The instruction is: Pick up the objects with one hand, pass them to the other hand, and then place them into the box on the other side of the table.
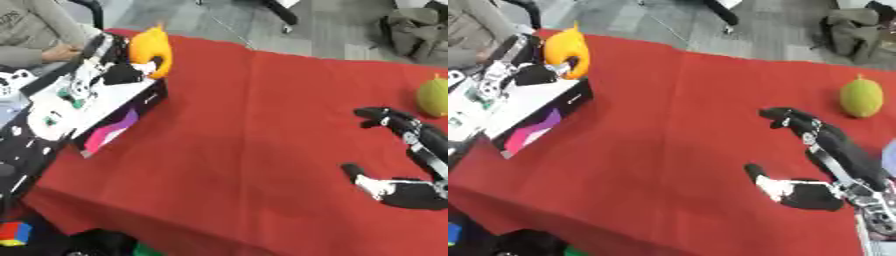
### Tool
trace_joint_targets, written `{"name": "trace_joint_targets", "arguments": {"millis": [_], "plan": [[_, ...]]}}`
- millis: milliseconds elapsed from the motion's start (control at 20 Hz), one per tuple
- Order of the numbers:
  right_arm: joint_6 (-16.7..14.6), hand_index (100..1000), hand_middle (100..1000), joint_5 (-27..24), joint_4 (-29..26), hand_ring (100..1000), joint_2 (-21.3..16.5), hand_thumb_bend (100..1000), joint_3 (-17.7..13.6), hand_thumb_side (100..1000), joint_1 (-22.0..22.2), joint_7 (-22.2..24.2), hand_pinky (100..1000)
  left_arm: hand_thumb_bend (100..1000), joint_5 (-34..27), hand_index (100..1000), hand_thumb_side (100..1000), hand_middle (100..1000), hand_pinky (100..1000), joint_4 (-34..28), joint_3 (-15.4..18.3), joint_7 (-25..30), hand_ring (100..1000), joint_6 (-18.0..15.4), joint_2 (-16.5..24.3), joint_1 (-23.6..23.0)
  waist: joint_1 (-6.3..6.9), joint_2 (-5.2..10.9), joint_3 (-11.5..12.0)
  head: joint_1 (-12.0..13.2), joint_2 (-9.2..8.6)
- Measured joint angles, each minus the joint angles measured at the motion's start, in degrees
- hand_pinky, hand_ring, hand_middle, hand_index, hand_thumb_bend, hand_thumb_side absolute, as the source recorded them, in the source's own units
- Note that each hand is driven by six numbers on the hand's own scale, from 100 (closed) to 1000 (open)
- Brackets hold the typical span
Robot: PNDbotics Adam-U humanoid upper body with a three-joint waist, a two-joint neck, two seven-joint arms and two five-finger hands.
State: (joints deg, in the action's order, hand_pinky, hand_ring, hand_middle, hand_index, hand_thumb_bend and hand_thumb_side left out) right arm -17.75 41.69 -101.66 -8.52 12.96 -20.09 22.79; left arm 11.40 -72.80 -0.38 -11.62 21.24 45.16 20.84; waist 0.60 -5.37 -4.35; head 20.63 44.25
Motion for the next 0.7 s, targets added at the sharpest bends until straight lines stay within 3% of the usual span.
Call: {"name": "trace_joint_targets", "arguments": {"millis": [50,100,250,350,550,700], "plan": [[0.0,926,846,0.0,0.0,779,0.0,282,0.0,569,0.0,0.0,849,795,1.9,839,593,719,734,3.4,0.0,0.0,703,1.6,0.3,1.1,-0.01,0.04,-0.1,0.0,0.0],[0.0,926,846,0.0,0.0,779,-0.1,280,-0.1,578,0.2,0.1,849,875,3.7,861,549,753,758,6.5,0.2,0.6,739,2.9,0.5,2.1,-0.04,0.13,-0.3,0.0,0.0],[0.0,924,844,0.0,0.3,778,-0.3,272,-0.2,580,0.5,0.5,849,940,7.4,894,636,795,787,11.6,1.7,2.2,789,4.2,0.5,4.7,-0.25,0.4,-0.4,-0.2,0.0],[0.1,922,844,0.0,0.4,778,-0.3,269,-0.4,578,0.7,0.6,849,911,8.0,886,599,786,782,11.5,3.0,2.3,784,3.8,0.5,5.3,-0.36,0.41,-0.3,-0.6,0.0],[0.5,921,845,0.0,0.4,782,-0.4,277,-1.2,567,0.9,0.4,849,852,6.4,816,563,700,736,3.7,4.9,0.9,717,2.0,0.8,4.8,-0.35,0.41,-0.1,-2.3,0.0],[1.1,922,856,0.0,0.9,799,-1.5,315,-2.1,552,0.2,-0.7,851,820,0.9,803,583,669,723,-7.3,5.0,0.4,676,-3.0,0.7,3.2,-0.43,0.42,0.2,-6.3,0.0]]}}
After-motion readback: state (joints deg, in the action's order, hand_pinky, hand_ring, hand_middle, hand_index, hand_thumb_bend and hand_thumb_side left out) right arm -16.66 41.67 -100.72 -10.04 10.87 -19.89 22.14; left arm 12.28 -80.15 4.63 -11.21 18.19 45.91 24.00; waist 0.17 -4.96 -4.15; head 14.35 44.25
